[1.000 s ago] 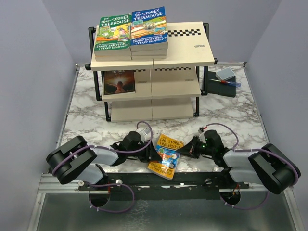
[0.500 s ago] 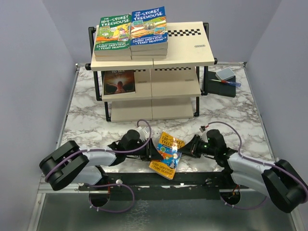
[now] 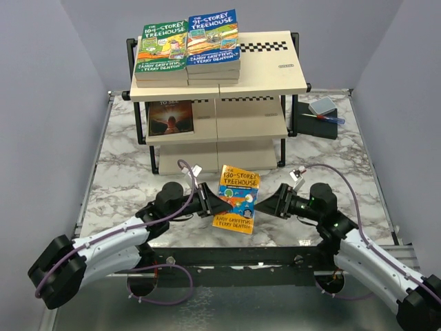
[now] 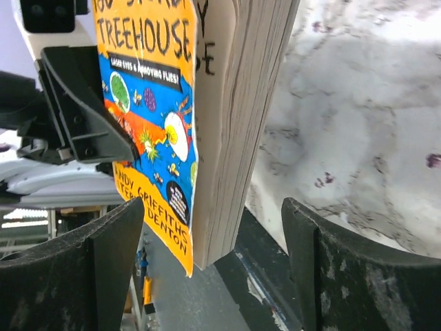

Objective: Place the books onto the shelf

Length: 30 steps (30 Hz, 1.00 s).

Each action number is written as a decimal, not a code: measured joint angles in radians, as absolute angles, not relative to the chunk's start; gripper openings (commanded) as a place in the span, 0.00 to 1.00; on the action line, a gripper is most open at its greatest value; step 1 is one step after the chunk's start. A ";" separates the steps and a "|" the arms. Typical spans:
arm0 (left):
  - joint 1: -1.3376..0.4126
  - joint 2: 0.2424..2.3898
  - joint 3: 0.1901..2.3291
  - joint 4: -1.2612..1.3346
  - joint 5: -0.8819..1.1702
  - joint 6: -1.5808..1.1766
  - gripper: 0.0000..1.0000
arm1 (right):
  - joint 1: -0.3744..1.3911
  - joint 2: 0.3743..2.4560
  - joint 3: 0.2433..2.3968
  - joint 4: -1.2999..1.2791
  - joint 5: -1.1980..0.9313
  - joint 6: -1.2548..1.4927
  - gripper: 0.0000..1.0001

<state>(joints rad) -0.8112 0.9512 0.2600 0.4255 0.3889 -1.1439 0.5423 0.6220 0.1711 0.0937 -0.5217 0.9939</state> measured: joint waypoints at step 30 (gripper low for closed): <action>-0.805 0.514 0.267 0.427 0.210 -1.297 0.00 | 0.852 0.761 0.376 0.309 -0.485 1.009 0.87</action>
